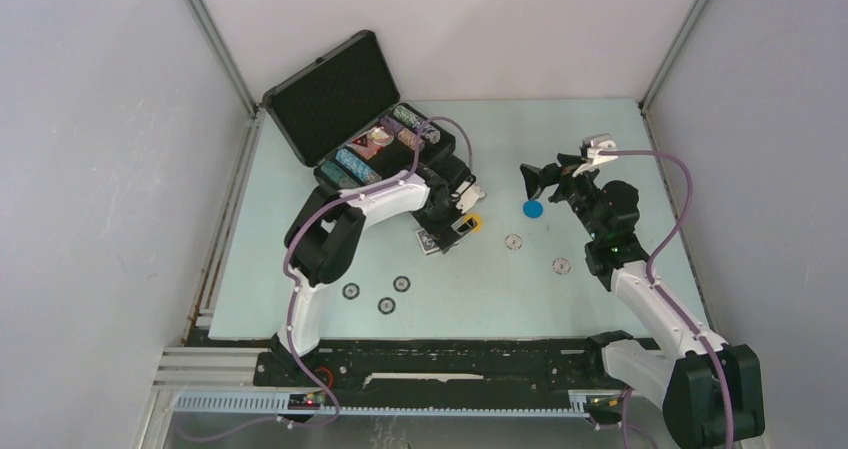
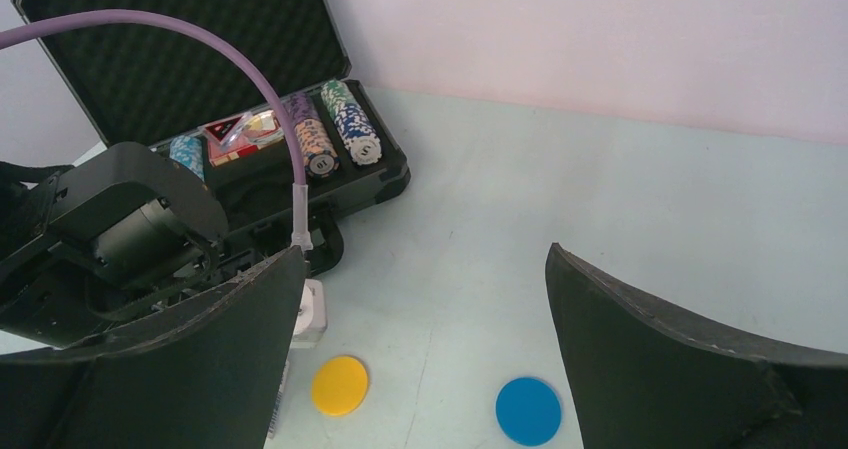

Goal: Pack up texas hold em set

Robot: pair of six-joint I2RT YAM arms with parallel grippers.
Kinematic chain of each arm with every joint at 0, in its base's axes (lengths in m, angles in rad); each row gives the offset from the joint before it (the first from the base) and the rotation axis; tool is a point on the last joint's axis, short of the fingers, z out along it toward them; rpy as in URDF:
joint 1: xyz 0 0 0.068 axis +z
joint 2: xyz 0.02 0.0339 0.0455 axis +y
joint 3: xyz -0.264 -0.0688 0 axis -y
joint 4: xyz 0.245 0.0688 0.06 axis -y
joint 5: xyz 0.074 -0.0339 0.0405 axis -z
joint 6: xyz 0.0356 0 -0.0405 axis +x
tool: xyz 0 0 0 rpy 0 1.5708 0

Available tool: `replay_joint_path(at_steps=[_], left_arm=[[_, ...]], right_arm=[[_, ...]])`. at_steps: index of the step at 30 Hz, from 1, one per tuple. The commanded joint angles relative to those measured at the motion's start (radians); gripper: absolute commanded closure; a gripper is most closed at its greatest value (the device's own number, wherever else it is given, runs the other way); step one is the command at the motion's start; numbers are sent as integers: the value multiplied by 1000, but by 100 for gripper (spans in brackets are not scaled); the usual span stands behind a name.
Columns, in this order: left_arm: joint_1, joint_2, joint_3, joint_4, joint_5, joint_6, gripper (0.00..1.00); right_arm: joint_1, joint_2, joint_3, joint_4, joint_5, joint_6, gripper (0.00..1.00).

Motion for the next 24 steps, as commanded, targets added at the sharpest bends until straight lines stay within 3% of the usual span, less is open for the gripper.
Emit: replay_joint_path(at_steps=[1, 14, 18, 24], left_arm=[[-17, -69, -16, 32, -29, 2, 6], [-18, -90, -2, 13, -19, 7, 33], [-16, -133, 18, -6, -77, 4, 44], [14, -251, 54, 42, -190, -12, 51]], right_arm=[[6, -12, 4, 40, 10, -19, 0], [5, -17, 3, 32, 23, -24, 1], [6, -18, 4, 32, 33, -24, 0], [3, -3, 3, 43, 23, -16, 0]])
